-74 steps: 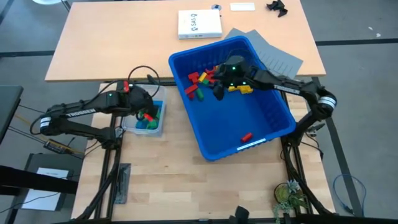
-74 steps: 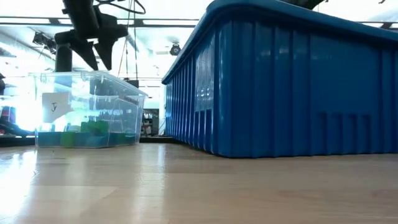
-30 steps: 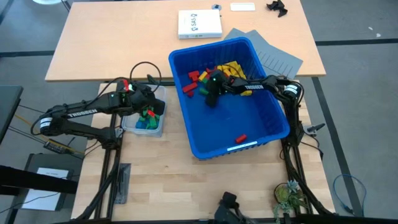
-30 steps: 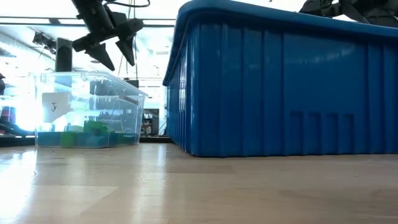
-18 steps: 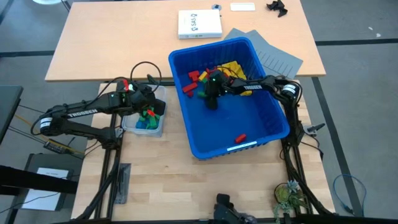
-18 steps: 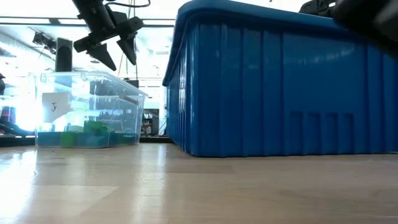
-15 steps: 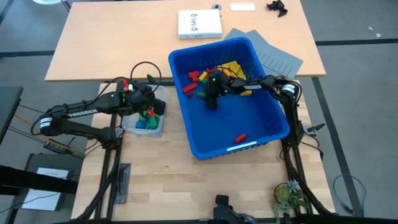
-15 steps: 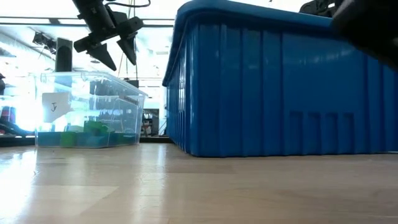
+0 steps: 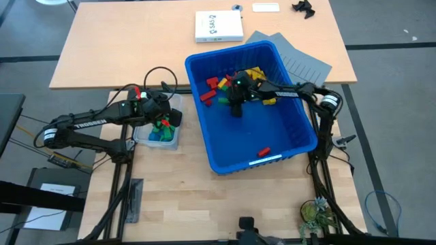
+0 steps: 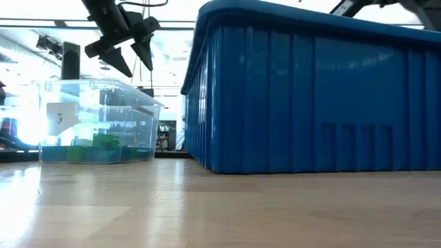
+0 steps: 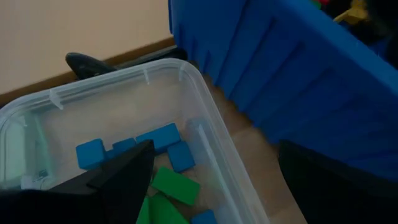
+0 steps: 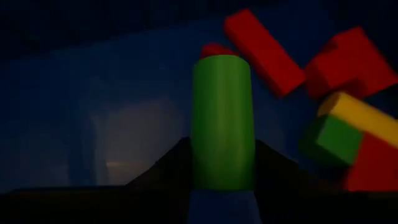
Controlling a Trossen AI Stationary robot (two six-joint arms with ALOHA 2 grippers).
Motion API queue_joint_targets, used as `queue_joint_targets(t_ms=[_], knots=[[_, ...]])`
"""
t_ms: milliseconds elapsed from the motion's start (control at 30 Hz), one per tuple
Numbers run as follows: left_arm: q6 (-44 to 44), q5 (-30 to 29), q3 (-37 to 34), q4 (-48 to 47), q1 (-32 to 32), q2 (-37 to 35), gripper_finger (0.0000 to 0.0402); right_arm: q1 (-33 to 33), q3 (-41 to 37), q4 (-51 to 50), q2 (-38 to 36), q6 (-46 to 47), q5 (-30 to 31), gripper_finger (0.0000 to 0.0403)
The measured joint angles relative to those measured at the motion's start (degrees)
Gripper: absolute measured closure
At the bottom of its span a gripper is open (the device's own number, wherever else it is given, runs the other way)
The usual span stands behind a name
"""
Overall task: Sort blocks
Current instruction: Put the green block into the transparent bin
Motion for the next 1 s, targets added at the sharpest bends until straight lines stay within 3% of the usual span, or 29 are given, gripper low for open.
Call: queue_joint_targets(t_ms=[267, 533, 833, 1000], knots=[[4.52, 2.48, -1.76, 5.23, -0.44, 0.02, 0.0053, 1.02, 0.04, -2.21, -11.58, 0.27, -0.09, 0.0274], [18.78, 3.35, 0.49, 24.44, -4.87, 0.0, 0.0053, 3.81, 0.09, -3.71, -20.26, 0.42, -0.42, 0.0274], [21.05, 4.39, 1.0, 38.64, -8.31, 0.85, 0.0053, 9.29, 0.11, -2.48, -22.63, -0.72, 0.4, 0.0274], [20.97, 4.47, 1.0, 42.67, -10.34, 3.1, 0.0053, 12.82, 0.11, -1.15, -22.24, -5.19, 7.24, 0.0274]])
